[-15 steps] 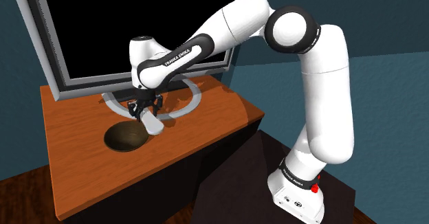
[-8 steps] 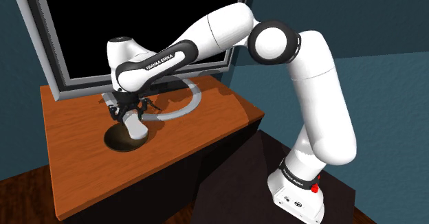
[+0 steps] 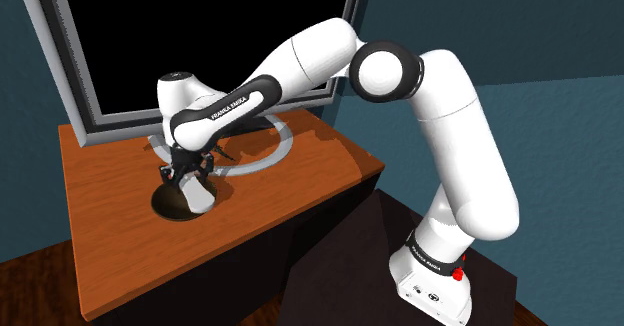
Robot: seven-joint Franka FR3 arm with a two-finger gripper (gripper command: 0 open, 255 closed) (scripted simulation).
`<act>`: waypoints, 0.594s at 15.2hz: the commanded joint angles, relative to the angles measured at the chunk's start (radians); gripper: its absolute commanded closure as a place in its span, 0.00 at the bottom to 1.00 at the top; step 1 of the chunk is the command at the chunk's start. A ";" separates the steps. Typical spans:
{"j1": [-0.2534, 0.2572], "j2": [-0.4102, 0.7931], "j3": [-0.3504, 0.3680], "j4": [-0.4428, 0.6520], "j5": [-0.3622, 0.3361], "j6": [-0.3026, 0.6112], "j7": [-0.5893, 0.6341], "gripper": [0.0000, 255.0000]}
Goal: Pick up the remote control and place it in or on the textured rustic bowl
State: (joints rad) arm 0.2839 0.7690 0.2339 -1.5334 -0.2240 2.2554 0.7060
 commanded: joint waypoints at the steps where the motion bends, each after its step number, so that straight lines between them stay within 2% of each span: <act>1: 0.002 0.016 -0.003 0.000 -0.004 0.017 0.002 1.00; 9: 0.005 0.037 -0.007 0.004 -0.008 0.034 0.005 1.00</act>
State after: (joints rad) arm 0.2888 0.8061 0.2266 -1.5295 -0.2320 2.2893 0.7107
